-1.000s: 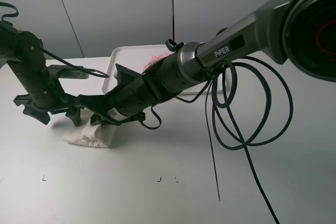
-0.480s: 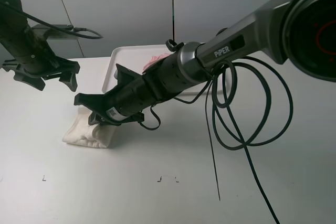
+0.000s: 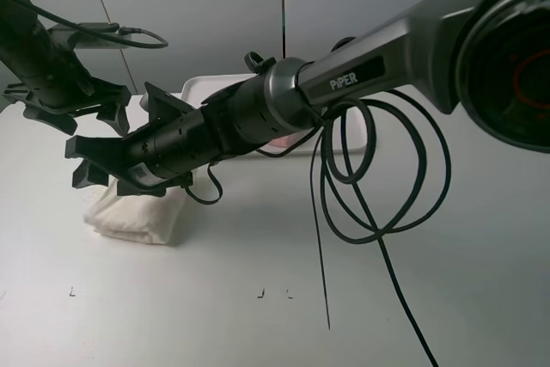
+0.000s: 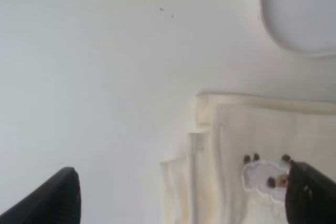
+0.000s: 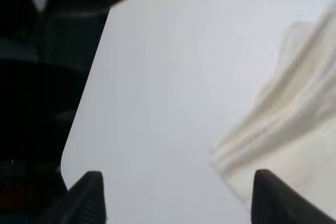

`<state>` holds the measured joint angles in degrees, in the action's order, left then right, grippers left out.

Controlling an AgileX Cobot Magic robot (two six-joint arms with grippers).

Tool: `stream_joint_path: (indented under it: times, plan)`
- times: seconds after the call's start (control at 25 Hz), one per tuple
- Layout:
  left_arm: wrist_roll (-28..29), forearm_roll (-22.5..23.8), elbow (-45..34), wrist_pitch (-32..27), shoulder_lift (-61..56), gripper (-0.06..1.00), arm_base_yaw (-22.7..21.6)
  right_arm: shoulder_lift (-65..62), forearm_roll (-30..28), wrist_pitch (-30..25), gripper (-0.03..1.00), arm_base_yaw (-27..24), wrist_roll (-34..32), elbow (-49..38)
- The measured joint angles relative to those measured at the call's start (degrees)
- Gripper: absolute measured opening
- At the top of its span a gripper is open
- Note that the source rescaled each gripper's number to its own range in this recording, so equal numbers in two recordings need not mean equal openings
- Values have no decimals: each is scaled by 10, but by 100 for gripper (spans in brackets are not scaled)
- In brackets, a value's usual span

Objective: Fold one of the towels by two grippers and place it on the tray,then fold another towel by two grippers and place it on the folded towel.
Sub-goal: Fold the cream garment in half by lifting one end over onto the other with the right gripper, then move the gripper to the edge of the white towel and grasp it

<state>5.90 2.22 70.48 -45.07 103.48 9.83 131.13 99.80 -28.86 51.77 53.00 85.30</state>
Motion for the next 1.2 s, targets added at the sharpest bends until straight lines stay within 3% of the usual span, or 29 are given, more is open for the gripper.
stream_joint_path:
  times: [0.2,0.52,0.76,0.92,1.2]
  plan:
    - [-1,0,0,0,0,100,0,0,-24,-19,73,-11,-16,0]
    - [-2,-1,0,0,0,100,0,0,-217,-54,73,-69,-181,0]
    - [-3,-1,0,0,0,100,0,0,-283,-49,76,-83,-249,0]
    - [-3,-1,0,2,0,100,0,2,-353,-24,81,-84,-337,0]
    - [-6,-1,0,8,0,100,0,30,-356,-13,79,-83,-374,1]
